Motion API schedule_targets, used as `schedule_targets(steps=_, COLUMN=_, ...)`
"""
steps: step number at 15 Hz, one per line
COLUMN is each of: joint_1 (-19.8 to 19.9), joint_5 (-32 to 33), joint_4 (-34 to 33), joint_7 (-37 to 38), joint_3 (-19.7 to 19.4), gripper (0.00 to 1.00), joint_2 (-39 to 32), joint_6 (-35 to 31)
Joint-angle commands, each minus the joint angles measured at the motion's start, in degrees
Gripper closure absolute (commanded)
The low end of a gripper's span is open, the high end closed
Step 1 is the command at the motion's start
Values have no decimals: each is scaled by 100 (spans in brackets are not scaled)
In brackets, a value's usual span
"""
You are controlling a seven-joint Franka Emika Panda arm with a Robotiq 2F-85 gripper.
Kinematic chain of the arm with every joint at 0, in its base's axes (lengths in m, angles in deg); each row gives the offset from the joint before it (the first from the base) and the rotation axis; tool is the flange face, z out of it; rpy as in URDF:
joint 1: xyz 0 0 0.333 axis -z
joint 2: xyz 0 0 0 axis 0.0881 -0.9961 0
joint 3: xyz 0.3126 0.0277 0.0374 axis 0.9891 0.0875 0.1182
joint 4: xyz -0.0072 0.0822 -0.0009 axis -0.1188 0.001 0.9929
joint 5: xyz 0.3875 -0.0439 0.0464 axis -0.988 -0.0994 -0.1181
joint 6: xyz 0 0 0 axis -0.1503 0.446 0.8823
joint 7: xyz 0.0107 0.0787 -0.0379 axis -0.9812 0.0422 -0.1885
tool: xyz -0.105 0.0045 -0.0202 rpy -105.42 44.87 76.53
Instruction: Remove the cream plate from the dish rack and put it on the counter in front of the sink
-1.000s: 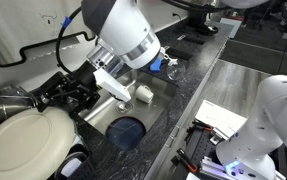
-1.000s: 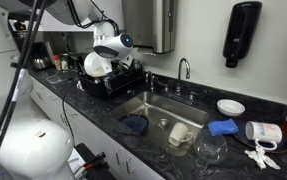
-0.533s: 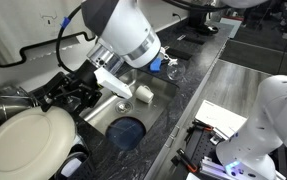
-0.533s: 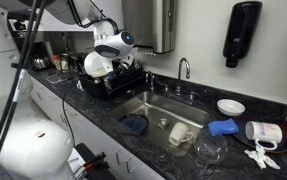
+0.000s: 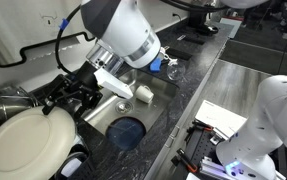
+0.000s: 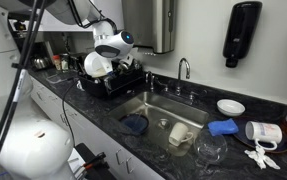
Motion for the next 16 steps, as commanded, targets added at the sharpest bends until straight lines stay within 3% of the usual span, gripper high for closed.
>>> schedule_targets(steps=1, joint_1=106, joint_5=-239, joint_4=-146, joint_7=-196, joint_3=55, gripper=0, joint_2=-103, joint_6=292)
schedule_targets(steps=11, joint_1=99, joint_5=-910, joint_4=-299, joint_7=-603, joint_3=54, gripper=0, joint_2=-338, joint_6=595)
schedule_targets(steps=12, joint_1=100, joint_5=-969, joint_4=-316, joint_7=-655, joint_3=55, gripper=17, joint_2=-367, joint_6=621)
schedule_targets(steps=13, joint_1=99, joint_5=-999, joint_4=-331, joint_7=-697, joint_3=55, gripper=28, joint_2=-397, joint_6=637)
schedule_targets(steps=16, joint_1=99, joint_5=-1054, joint_4=-335, joint_7=-744, joint_3=50, gripper=49, joint_2=-427, joint_6=655)
